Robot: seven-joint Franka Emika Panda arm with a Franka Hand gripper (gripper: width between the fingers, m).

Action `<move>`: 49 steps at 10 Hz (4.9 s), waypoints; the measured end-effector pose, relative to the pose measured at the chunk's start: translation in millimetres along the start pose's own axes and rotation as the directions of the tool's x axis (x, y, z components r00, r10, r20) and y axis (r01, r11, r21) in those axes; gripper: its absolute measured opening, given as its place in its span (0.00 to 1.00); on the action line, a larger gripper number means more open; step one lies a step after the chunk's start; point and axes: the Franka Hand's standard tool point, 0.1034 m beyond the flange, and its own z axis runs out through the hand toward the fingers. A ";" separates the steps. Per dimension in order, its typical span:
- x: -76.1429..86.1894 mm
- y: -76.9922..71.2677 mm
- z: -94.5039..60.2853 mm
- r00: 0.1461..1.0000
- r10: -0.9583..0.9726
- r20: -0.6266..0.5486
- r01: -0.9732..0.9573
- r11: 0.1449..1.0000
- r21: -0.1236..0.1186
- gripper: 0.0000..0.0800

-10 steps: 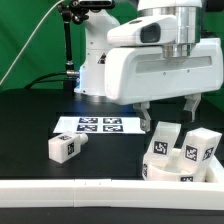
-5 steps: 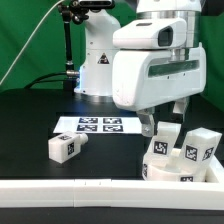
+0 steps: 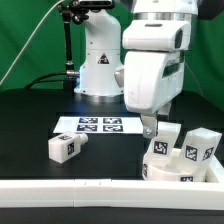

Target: Assemble stool

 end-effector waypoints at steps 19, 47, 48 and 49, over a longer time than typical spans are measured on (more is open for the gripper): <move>6.1 1.0 -0.1 0.324 0.944 -0.061 -0.946 0.325 0.009 0.42; 4.1 2.0 -14.8 -0.916 0.365 0.164 -0.359 -0.931 0.067 0.80; 0.7 5.4 -20.0 -0.890 0.428 0.160 -0.419 -0.904 0.086 0.80; -4.0 8.5 -24.1 -0.875 0.458 0.158 -0.449 -0.889 0.091 0.81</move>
Offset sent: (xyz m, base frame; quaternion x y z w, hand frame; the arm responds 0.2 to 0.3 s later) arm 0.0000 0.0000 0.0000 0.0000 0.0000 0.0000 1.0000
